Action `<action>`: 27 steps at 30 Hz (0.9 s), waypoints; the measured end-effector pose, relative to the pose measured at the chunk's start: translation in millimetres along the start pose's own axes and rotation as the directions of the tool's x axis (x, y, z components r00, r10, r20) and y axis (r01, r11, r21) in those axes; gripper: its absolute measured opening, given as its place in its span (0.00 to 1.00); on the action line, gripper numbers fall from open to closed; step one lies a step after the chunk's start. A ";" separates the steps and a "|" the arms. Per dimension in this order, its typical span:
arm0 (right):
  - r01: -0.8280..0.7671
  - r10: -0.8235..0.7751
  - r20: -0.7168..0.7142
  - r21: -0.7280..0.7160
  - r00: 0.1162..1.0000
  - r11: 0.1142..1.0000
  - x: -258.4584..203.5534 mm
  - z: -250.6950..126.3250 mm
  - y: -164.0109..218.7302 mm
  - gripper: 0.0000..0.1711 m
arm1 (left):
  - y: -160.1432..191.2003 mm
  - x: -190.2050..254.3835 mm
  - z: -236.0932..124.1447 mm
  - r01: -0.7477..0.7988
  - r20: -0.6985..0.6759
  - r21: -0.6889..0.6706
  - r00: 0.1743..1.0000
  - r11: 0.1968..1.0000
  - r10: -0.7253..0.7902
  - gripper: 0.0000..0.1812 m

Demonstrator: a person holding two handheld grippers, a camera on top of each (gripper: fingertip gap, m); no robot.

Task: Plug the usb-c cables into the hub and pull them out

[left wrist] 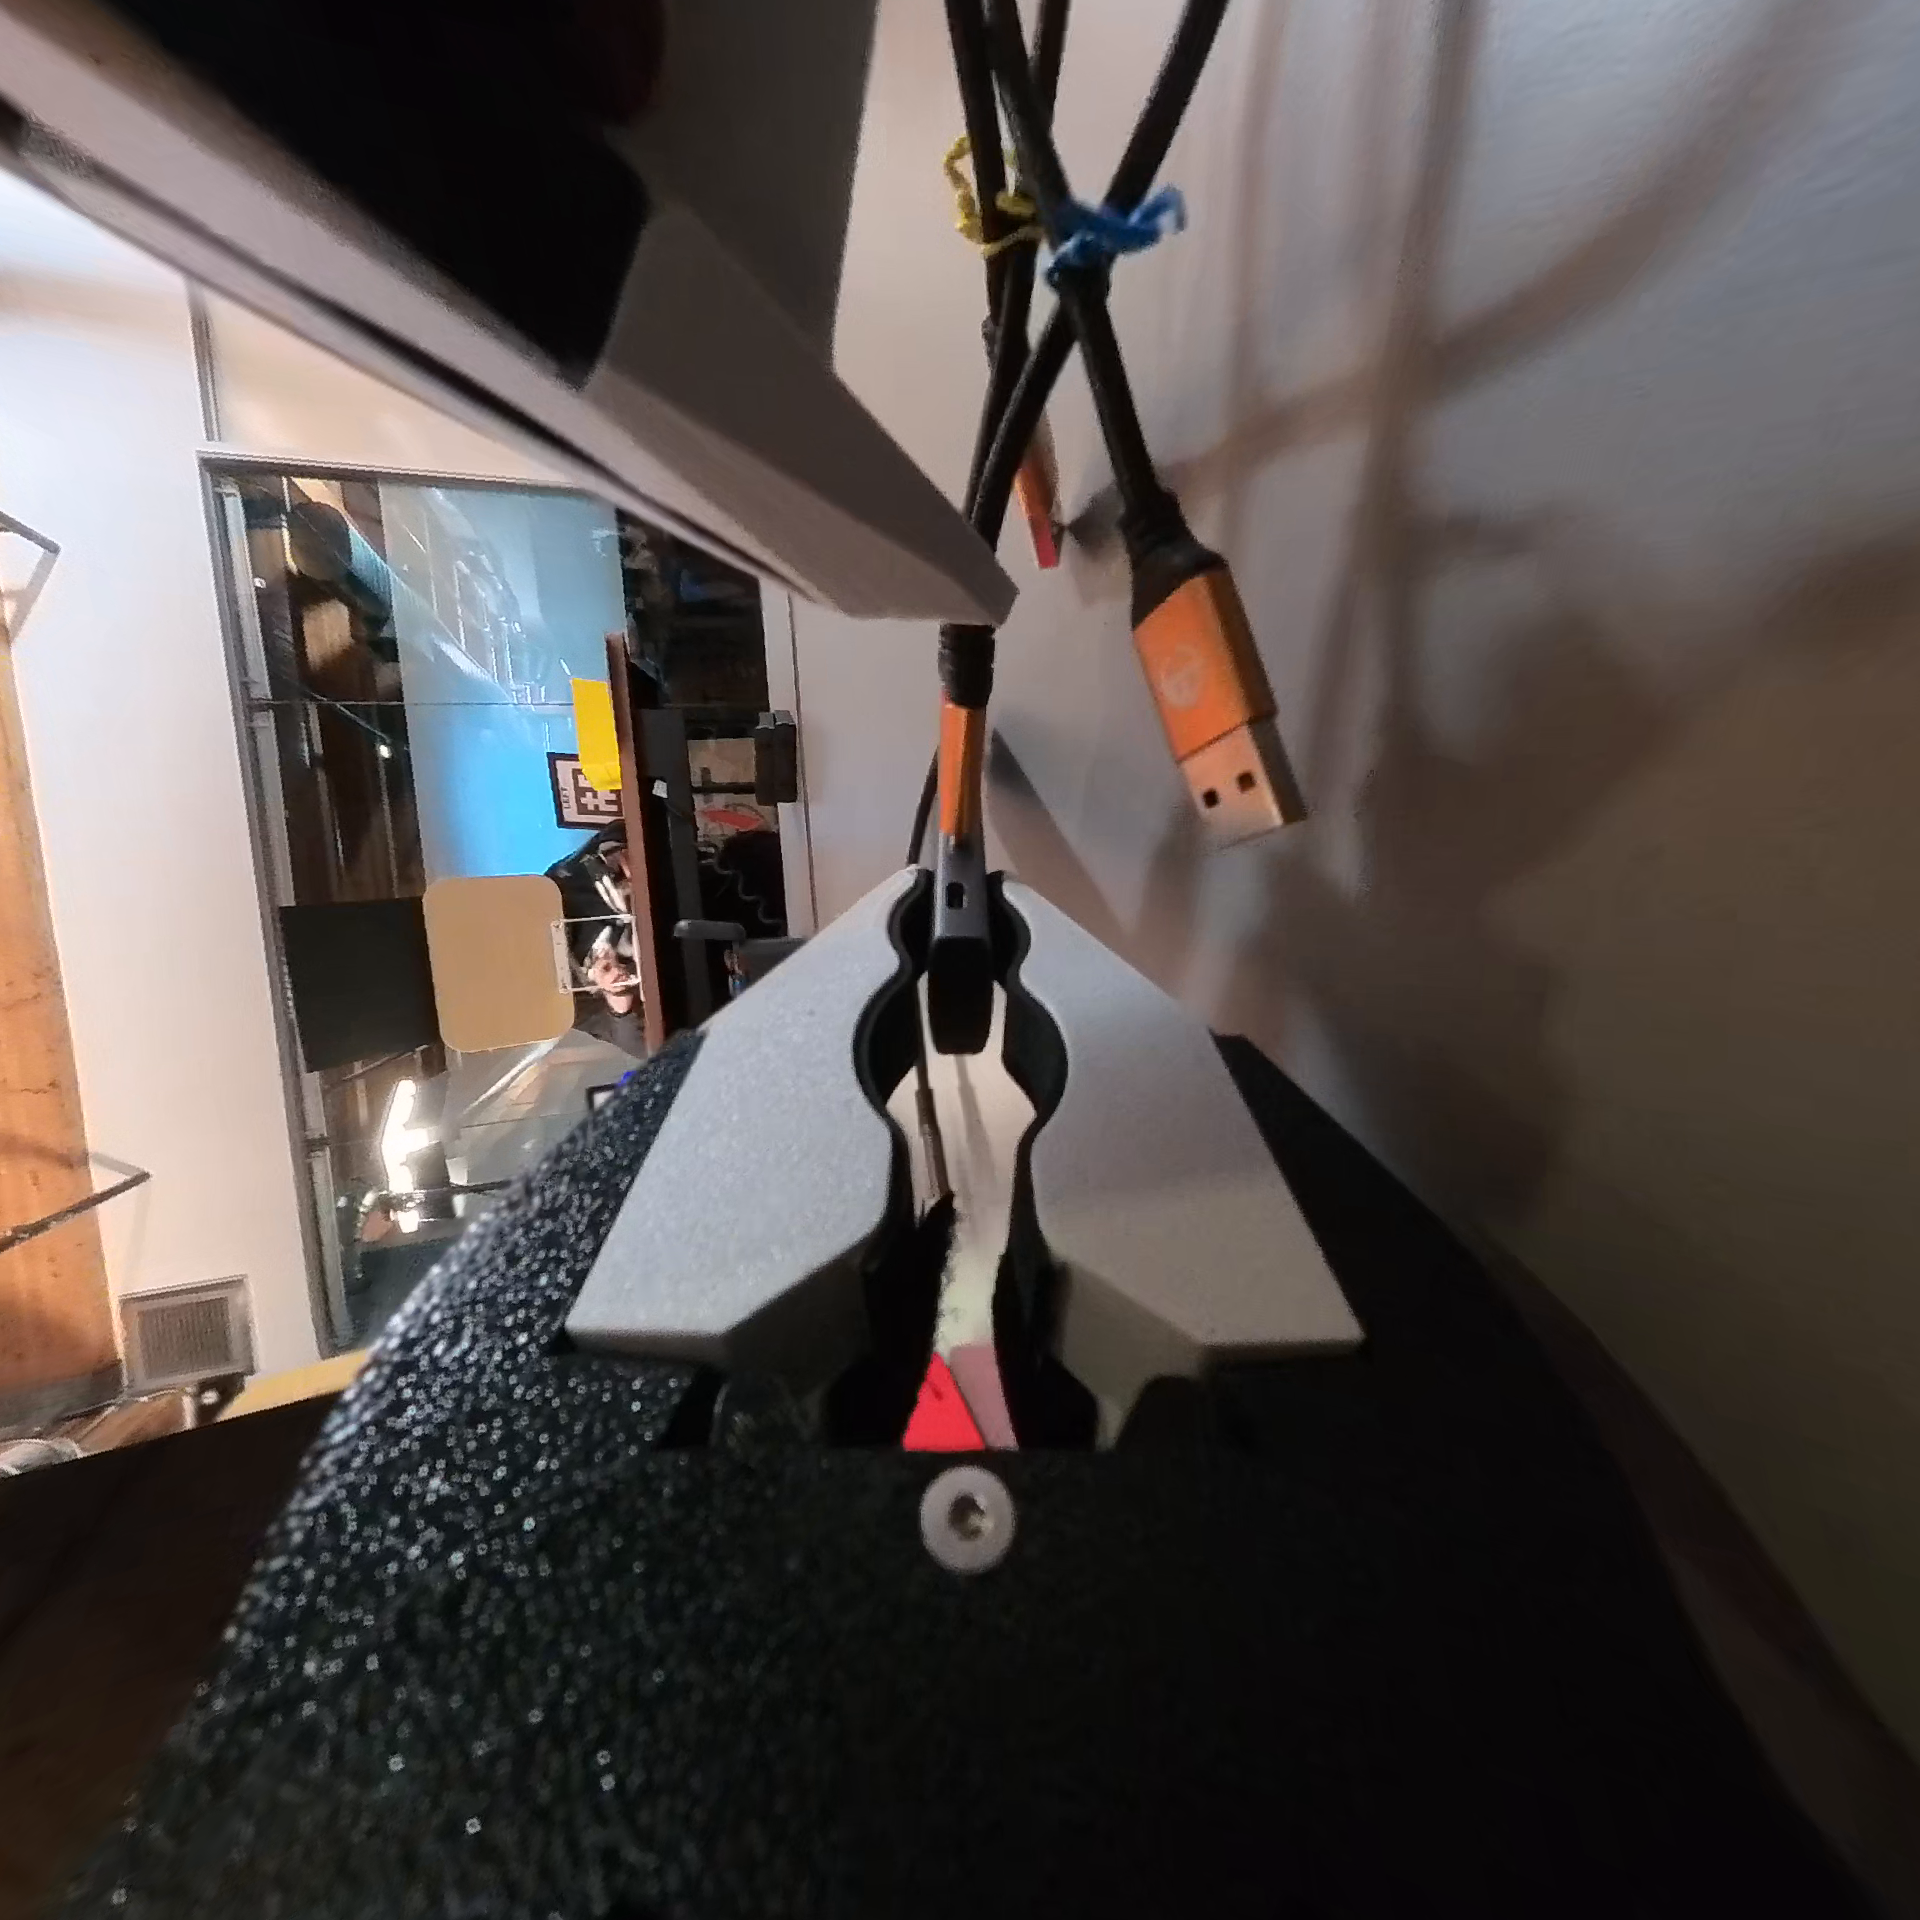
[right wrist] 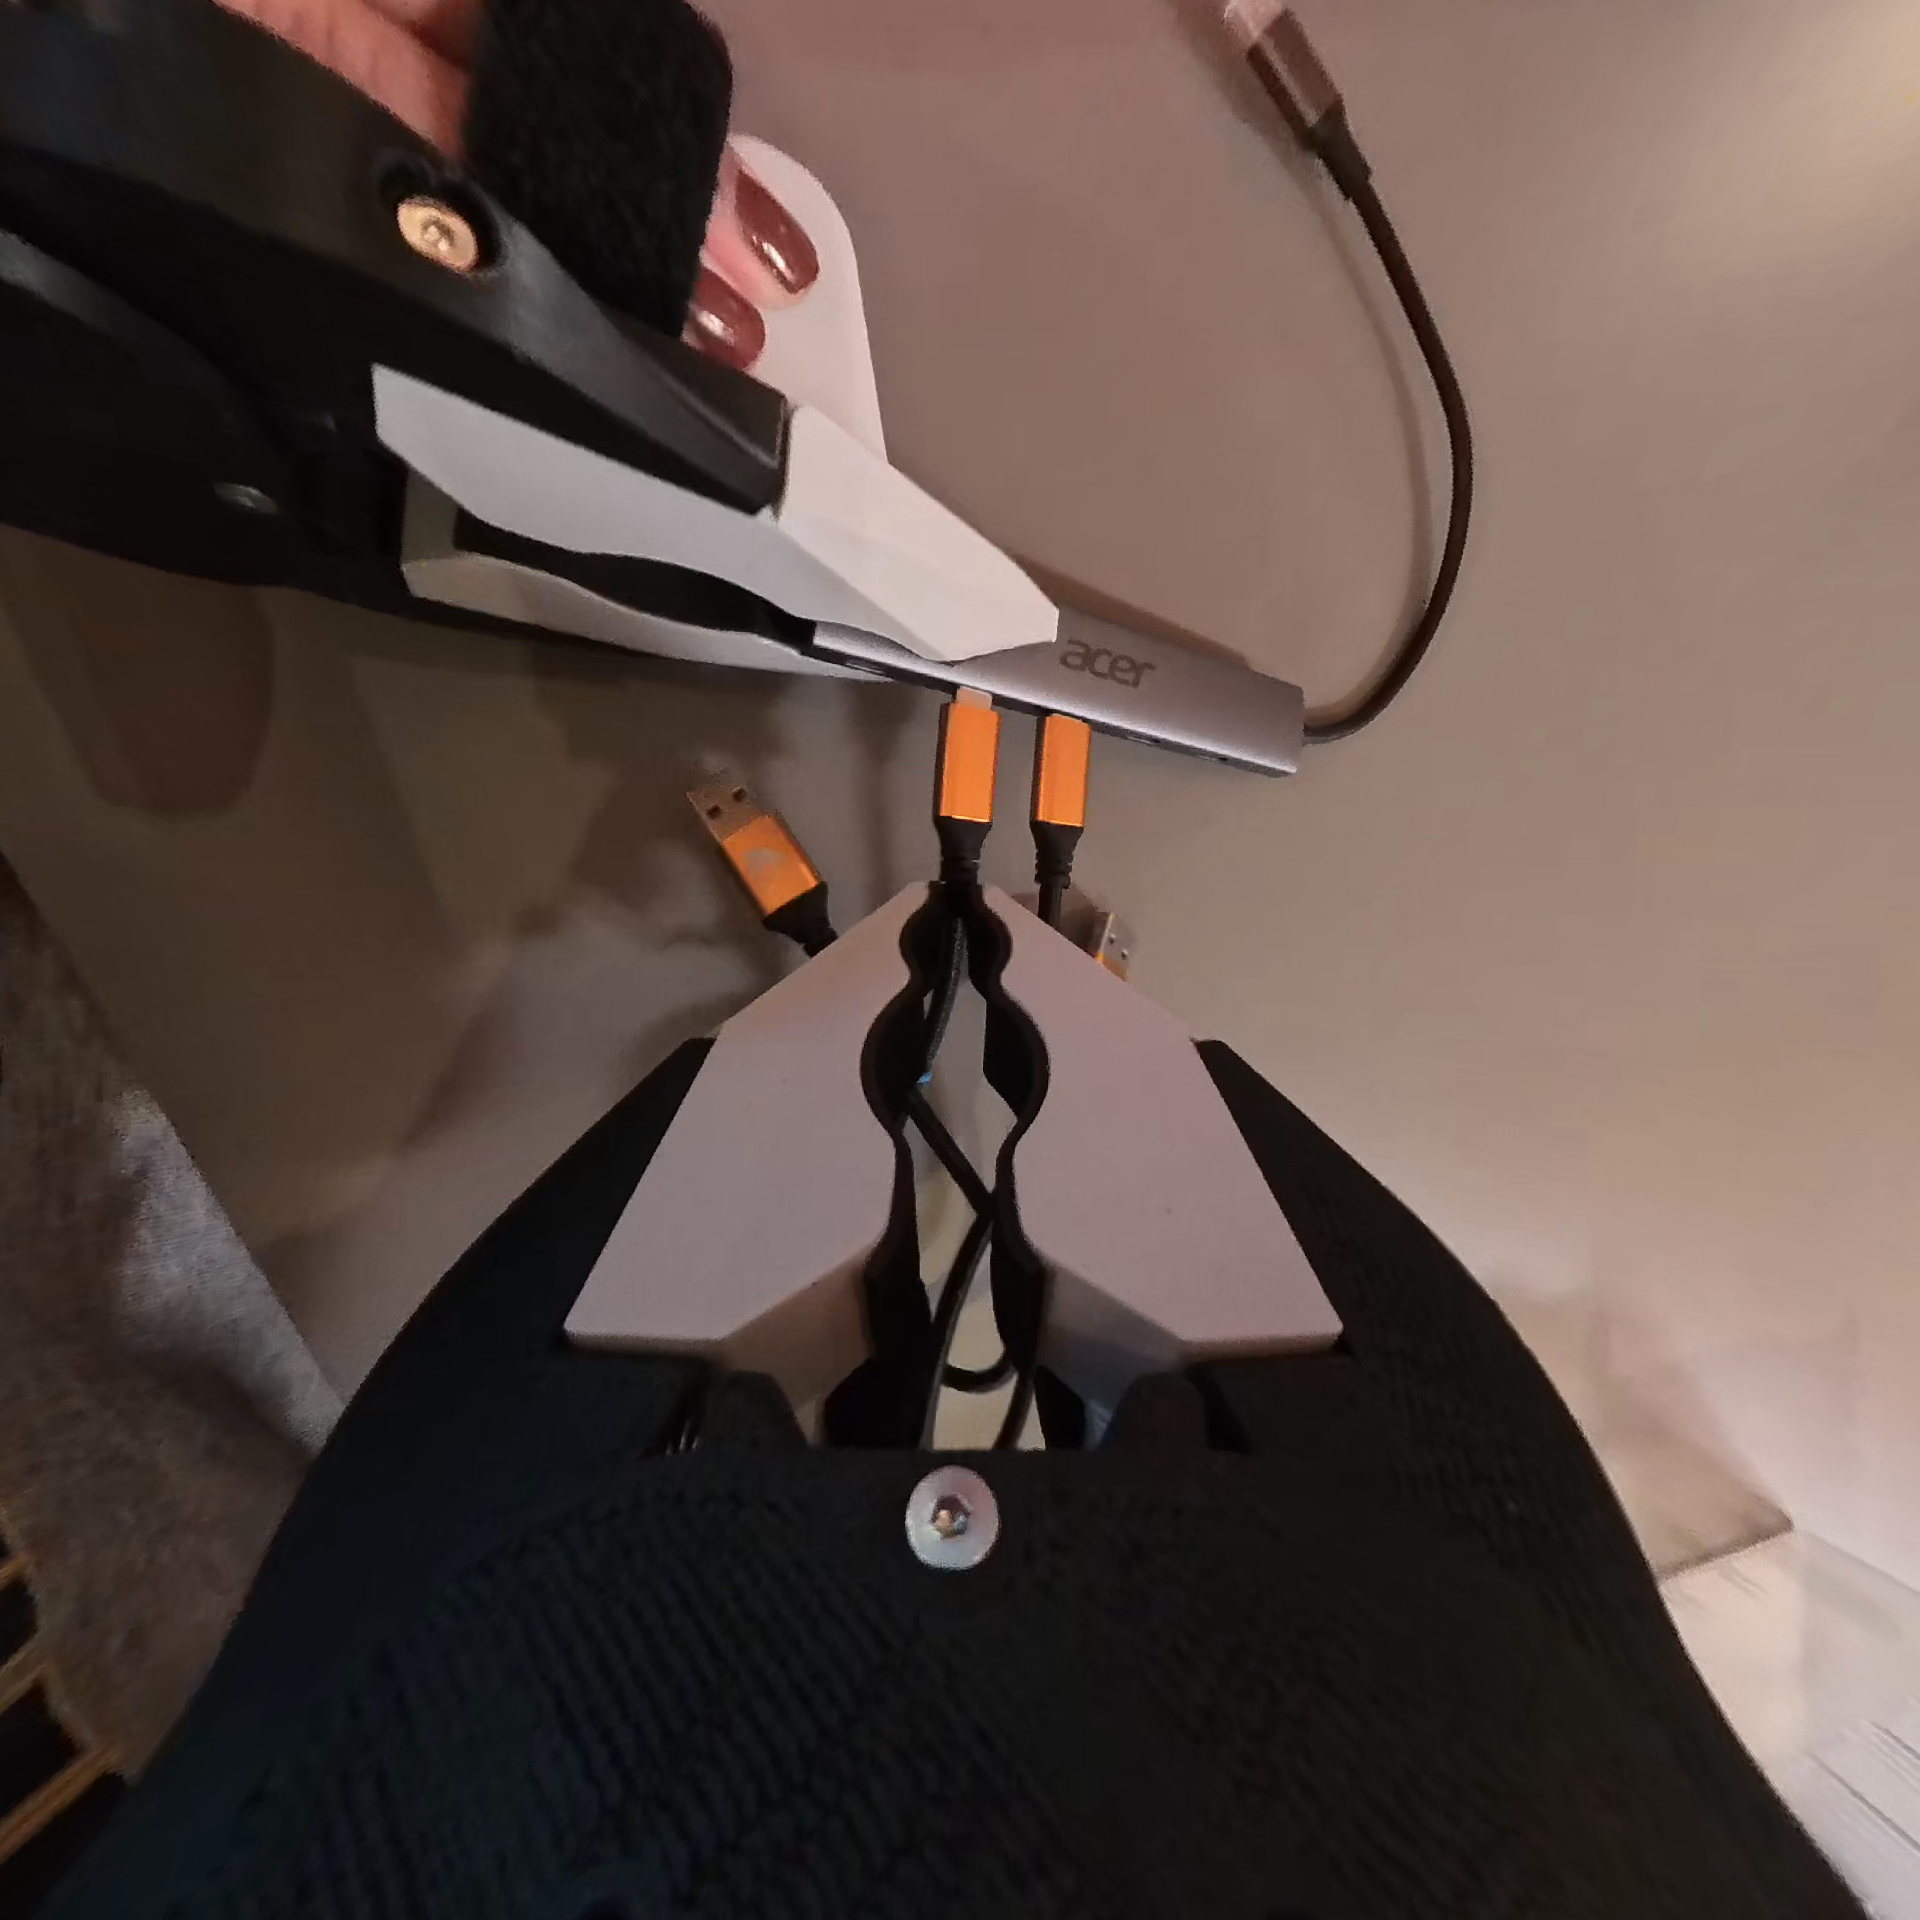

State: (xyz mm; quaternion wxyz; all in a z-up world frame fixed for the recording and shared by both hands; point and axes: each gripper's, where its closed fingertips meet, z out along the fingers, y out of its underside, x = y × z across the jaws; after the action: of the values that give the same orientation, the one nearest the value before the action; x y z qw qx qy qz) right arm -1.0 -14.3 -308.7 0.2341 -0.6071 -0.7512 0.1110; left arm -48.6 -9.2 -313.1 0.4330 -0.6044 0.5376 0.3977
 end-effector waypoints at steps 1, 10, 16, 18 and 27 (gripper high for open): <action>-0.003 0.003 -0.002 0.014 1.000 1.000 0.7 -0.8 -1.1 0.01 | 0.3 -0.3 -0.1 0.024 -0.007 0.003 1.000 1.000 -0.024 0.04; -0.016 0.017 -0.006 0.068 1.000 0.998 -0.5 -1.4 -4.0 0.00 | 0.0 1.1 0.1 0.070 -0.022 -0.001 0.997 0.998 -0.070 0.04; -0.059 0.060 -0.004 0.119 0.998 0.991 3.5 -5.5 -8.6 0.00 | -0.4 0.9 0.2 0.107 -0.029 -0.008 0.994 0.994 -0.107 0.04; -0.032 0.033 -0.018 0.095 0.999 0.995 2.0 -3.6 -6.1 0.00 | -1.3 1.9 0.4 0.086 -0.023 -0.013 0.996 0.996 -0.087 0.04; -0.025 0.028 -0.036 0.084 0.999 0.996 -0.5 0.3 -5.2 0.00 | 0.4 3.1 0.6 0.071 -0.021 -0.015 0.997 0.997 -0.071 0.04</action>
State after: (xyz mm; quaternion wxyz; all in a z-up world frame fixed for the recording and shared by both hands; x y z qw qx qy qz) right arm -5.5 -16.0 -306.8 0.2716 -0.6087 -0.7333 0.1342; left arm -48.7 -9.6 -316.3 0.4368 -0.6303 0.5178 0.3792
